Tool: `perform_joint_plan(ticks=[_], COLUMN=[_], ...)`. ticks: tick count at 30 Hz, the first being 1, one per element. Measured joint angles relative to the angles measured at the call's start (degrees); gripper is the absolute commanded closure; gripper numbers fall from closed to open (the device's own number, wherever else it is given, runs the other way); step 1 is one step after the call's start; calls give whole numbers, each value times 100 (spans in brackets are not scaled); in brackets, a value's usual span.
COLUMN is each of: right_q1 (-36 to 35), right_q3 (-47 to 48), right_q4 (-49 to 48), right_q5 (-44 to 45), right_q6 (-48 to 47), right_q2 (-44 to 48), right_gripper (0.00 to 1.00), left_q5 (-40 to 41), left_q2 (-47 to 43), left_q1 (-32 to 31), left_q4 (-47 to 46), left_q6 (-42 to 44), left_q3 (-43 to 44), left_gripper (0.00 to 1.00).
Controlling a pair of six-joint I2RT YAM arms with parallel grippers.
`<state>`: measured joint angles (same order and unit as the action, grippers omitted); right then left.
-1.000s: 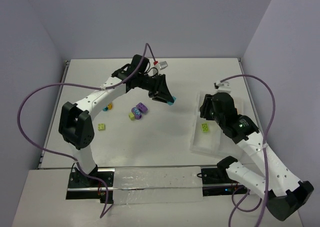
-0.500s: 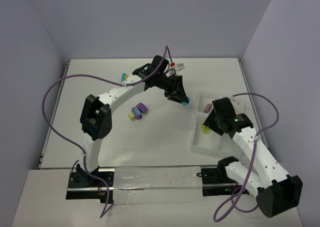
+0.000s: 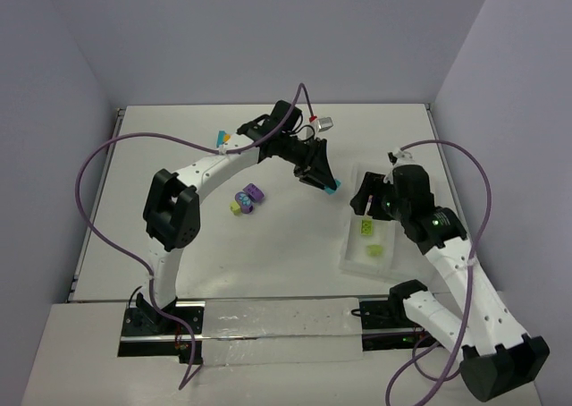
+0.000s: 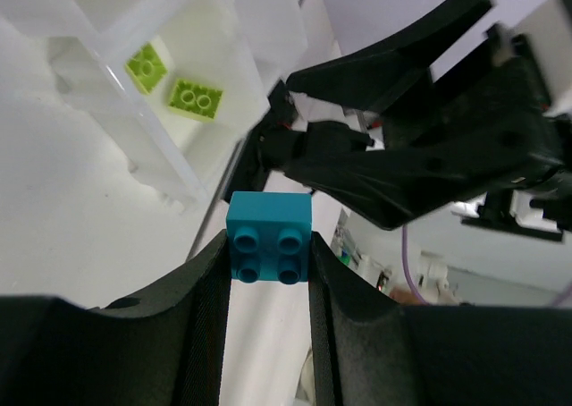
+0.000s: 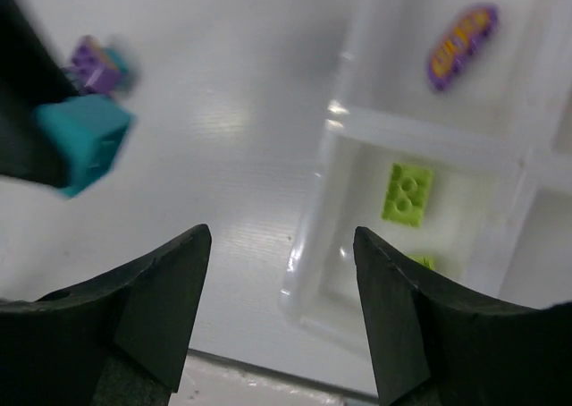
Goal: Sort the legos into containers by color
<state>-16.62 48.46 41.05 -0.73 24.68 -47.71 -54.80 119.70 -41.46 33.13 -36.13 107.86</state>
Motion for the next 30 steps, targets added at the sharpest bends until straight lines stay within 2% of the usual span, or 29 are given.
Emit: perform_joint_plan(ticks=[2, 7, 12, 20, 30], right_q1=[-32, -205, -497, -939, -1321], right_q3=[0, 146, 668, 761, 781], right_q4=[-362, -749, -817, -748, -766], right_q5=[-387, -950, -1258, -1456, -1454], right_q6=[-579, -1730, -2503, -3137, -3307], right_q2=[338, 698, 206, -442, -824], right_gripper=[21, 19, 20, 19, 36], left_q5=[-244, -685, -900, -1012, -1029], left_q2=[-13, -66, -76, -106, -266], left_q1=[14, 60, 75, 75, 75], left_q4=[-41, -50, -37, -120, -226], left_q6=[78, 123, 130, 51, 12], left_q3=[-119, -585, -621, -621, -637], left_gripper=[100, 100, 100, 100, 100])
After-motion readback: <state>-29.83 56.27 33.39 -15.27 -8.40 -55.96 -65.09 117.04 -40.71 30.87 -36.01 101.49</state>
